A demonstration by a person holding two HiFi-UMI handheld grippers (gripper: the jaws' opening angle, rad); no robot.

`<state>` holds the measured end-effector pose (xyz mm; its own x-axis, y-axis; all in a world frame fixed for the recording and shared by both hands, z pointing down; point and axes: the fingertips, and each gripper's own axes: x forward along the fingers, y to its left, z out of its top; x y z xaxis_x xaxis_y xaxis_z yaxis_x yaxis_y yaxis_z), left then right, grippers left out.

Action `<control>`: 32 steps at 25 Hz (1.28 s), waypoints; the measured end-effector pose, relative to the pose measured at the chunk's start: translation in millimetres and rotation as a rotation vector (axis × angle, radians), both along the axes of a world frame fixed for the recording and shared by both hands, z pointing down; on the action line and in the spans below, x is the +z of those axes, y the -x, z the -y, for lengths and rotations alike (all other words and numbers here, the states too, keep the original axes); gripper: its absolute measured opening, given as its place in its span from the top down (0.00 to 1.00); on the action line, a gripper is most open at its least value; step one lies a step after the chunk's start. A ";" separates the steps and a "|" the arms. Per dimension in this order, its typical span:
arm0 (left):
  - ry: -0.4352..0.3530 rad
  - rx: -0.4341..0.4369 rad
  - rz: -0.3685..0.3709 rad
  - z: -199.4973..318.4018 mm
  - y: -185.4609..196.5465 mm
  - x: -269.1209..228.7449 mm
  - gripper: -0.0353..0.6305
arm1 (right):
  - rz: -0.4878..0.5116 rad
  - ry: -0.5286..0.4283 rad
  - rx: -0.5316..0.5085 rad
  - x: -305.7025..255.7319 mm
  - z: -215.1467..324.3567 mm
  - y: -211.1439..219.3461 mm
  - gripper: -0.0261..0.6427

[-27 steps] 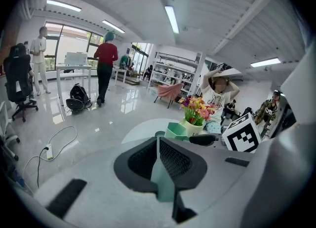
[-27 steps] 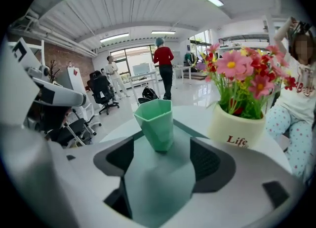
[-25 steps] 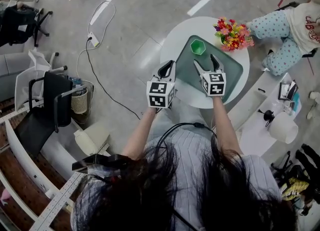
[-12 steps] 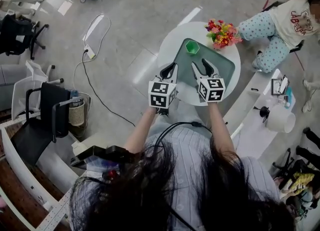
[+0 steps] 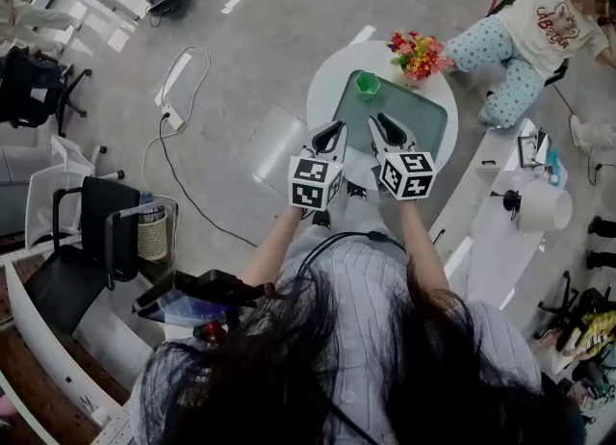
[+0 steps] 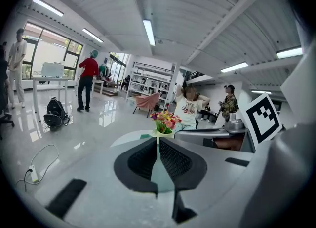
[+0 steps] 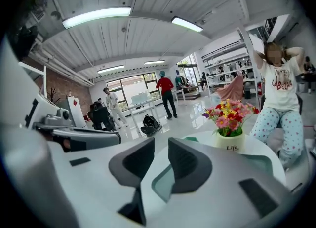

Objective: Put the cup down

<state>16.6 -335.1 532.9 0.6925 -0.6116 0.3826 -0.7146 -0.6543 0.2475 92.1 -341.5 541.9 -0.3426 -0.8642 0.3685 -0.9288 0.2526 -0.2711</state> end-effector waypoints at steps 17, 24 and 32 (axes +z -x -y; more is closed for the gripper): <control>0.031 0.078 -0.032 -65.3 10.1 2.7 0.92 | 0.005 -0.036 0.094 -25.0 -72.3 19.0 0.88; 0.041 0.073 -0.044 -81.0 6.6 0.9 0.92 | -0.004 -0.027 0.091 -27.4 -87.9 17.7 0.89; -0.001 0.020 -0.058 -91.2 -4.3 -18.0 0.92 | -0.005 -0.028 0.042 -31.2 -105.5 10.0 0.89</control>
